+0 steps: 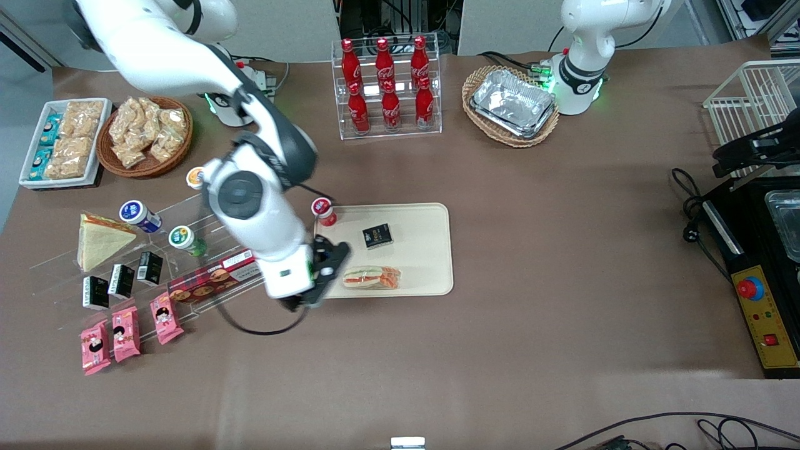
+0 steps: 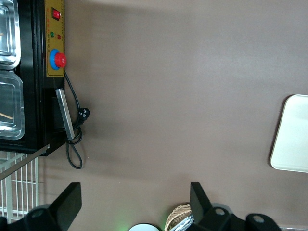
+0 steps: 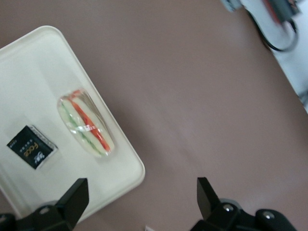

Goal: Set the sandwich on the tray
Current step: 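Open the right gripper to release the sandwich and withdraw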

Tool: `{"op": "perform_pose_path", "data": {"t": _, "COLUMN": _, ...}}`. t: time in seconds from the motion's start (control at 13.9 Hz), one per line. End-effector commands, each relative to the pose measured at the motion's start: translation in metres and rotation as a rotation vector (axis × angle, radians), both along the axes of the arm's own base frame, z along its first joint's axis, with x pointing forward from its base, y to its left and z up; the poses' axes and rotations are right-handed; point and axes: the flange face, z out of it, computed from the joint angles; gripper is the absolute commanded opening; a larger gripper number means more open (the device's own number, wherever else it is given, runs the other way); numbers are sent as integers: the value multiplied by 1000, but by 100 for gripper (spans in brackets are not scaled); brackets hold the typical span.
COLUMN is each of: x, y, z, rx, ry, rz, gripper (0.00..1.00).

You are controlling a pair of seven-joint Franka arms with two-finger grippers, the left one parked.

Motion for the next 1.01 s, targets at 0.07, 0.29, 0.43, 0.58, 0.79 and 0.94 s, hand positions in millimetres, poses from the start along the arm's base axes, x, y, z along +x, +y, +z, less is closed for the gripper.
{"op": "perform_pose_path", "data": {"t": 0.07, "x": -17, "y": -57, "z": 82, "rx": 17, "ry": 36, "rz": -324, "gripper": 100}}
{"op": "perform_pose_path", "data": {"t": 0.29, "x": -36, "y": -85, "z": 132, "rx": 13, "ry": 34, "rz": -645, "gripper": 100}}
{"op": "perform_pose_path", "data": {"t": 0.43, "x": -47, "y": -111, "z": 161, "rx": 9, "ry": 29, "rz": -829, "gripper": 100}}
{"op": "perform_pose_path", "data": {"t": 0.58, "x": -54, "y": -143, "z": 188, "rx": 20, "ry": 5, "rz": -941, "gripper": 100}}
{"op": "perform_pose_path", "data": {"t": 0.79, "x": -53, "y": -207, "z": 210, "rx": 13, "ry": -10, "rz": -1057, "gripper": 100}}
{"op": "perform_pose_path", "data": {"t": 0.94, "x": -50, "y": -240, "z": 214, "rx": 16, "ry": -15, "rz": -1113, "gripper": 100}}
